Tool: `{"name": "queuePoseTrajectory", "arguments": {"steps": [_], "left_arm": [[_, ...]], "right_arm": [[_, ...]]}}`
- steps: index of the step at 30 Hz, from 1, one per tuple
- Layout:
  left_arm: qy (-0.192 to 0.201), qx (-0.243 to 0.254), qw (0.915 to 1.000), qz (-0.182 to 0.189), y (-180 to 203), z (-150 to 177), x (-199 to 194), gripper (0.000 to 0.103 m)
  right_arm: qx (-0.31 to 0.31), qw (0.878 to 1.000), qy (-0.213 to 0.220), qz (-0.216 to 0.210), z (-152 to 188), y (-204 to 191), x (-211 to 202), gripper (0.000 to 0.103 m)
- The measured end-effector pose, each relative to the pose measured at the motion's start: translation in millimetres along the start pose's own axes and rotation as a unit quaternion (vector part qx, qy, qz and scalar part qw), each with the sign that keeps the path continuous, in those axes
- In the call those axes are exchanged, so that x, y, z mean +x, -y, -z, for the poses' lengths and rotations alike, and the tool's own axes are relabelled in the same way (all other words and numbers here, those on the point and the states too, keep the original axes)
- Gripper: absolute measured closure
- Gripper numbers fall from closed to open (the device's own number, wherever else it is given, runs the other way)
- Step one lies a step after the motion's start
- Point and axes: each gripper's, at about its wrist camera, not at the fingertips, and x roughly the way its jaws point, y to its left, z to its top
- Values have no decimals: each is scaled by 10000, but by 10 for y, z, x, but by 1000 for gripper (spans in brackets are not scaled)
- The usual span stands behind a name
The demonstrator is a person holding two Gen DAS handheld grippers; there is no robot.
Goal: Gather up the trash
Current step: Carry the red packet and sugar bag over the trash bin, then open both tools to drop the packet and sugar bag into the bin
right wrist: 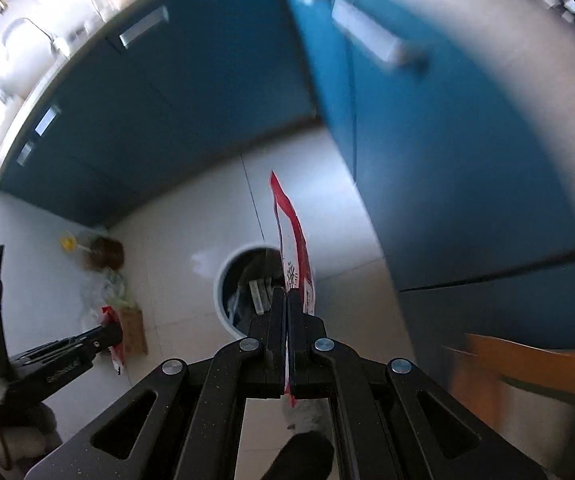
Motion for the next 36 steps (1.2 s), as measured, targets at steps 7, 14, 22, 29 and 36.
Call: {"name": "queuePoseTrajectory", "arguments": {"steps": [7,14,22,29,36], "left_arm": [[-821,-610,9919,748,-537,-330,1655,93],[-1348,-920,9809,1059,-660,-498,2651,93],[-1504,-851,9784,1132,-626,-582,3036,93],[-1574,-852,9785,1029,-639,-604,3053,91],[-1117,-451,9909,600,-656,-530,2720,25]], "right_arm": [[8,9996,-249,134,56,-61,1593,103],[53,9994,-309,147,17,-127,2702,103],[-13,9986,-507,155,157,-134,3294,103],[-101,9938,-1080,245,301,-93,3492,96],[-560,9933,-870,509,351,-67,3215,40]]}}
